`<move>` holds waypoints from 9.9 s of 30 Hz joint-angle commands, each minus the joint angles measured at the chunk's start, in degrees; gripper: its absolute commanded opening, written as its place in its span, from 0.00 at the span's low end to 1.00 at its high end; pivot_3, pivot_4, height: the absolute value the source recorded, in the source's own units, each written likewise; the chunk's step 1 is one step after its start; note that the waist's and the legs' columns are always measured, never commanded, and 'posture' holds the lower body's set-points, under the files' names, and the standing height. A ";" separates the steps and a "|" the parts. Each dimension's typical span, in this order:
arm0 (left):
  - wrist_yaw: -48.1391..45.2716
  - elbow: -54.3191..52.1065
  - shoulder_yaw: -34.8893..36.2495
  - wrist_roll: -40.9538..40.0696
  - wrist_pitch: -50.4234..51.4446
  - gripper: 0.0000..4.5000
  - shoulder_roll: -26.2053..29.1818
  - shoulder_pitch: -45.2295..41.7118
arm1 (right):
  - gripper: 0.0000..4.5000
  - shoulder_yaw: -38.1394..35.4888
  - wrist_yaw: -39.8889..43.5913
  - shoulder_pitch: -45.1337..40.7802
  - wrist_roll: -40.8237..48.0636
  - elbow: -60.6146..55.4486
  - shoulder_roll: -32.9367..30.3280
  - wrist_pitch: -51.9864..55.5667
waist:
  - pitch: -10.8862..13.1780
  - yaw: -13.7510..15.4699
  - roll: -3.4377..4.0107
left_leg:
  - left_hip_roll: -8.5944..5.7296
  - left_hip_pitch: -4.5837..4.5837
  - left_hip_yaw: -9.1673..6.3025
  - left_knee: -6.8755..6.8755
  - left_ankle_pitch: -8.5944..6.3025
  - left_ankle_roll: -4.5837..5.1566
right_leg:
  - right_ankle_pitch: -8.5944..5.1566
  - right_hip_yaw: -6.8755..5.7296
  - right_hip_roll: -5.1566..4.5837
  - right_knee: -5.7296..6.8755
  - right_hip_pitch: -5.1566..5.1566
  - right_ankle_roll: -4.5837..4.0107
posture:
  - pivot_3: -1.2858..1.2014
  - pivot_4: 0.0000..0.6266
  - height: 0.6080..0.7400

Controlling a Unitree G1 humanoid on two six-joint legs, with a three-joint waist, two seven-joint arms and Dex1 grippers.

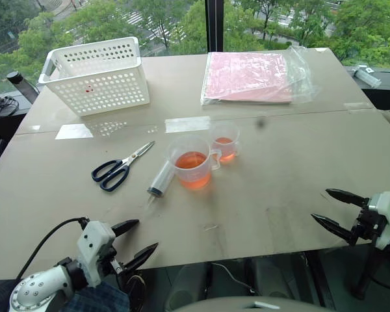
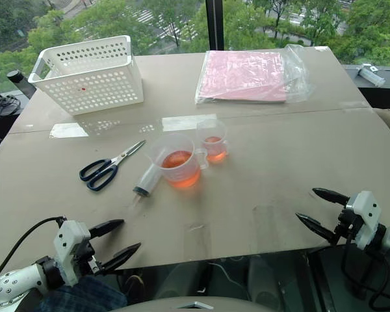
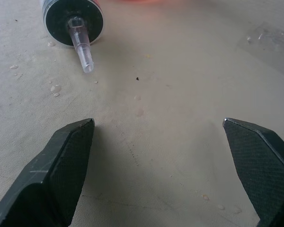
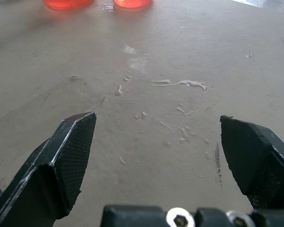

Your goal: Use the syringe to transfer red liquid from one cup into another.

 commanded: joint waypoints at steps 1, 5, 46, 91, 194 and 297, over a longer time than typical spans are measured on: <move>0.57 -3.97 1.31 -1.62 1.87 0.98 1.22 0.56 | 1.00 -1.07 0.07 -0.36 0.49 -0.25 -0.56 -0.81 | 0.00 0.00 0.00 | 0.00 0.00 0.00 0.00 0.00 0.00 | 0.00 0.00 0.00 0.00 0.00 0.00 | 0.52 0.24 1.00; 2.37 -8.36 1.88 -3.31 6.21 0.98 2.31 0.22 | 1.00 -1.08 0.02 -0.56 0.57 -0.38 -0.63 -0.65 | 0.00 0.02 -0.01 | 0.00 0.00 -0.01 0.00 0.00 0.00 | 0.00 0.01 -0.01 0.00 0.00 0.00 | 0.52 0.24 1.00; 10.89 -2.34 -8.52 -7.12 40.46 0.98 26.24 -39.77 | 1.00 -2.37 -6.42 -13.33 17.96 -26.61 -10.80 21.97 | 0.09 0.00 -0.03 | -0.03 -0.08 -0.10 -0.03 0.11 -0.19 | 0.01 -0.09 0.04 0.04 -0.08 0.00 | 0.52 0.24 1.00; 26.75 -22.63 1.76 -2.91 83.57 0.35 17.99 -30.00 | 1.00 -0.18 -6.04 -17.85 24.64 -31.10 -14.66 27.69 | 0.20 -1.34 -0.27 | -0.01 -0.18 -0.04 -0.02 0.13 -0.23 | 0.02 -0.01 0.03 0.10 -0.21 0.02 | 0.52 0.24 1.00; 14.70 6.75 1.67 -29.92 38.64 0.32 5.88 -69.77 | 1.00 4.20 -22.77 -40.72 40.10 -22.87 -7.73 35.44 | 0.11 0.05 -0.58 | -0.07 -0.36 -0.09 0.47 0.20 -0.38 | 0.10 -0.13 0.05 0.26 -0.21 0.00 | 0.52 0.24 1.00; -7.18 15.94 -12.11 -12.83 14.42 0.32 -2.94 -55.62 | 0.03 11.47 -44.98 -72.24 35.68 -3.24 33.01 51.66 | 0.12 -3.15 -0.36 | -0.10 -0.44 -0.09 0.33 0.17 -0.33 | 0.12 -0.19 0.08 0.48 -0.57 0.02 | 0.52 0.24 1.00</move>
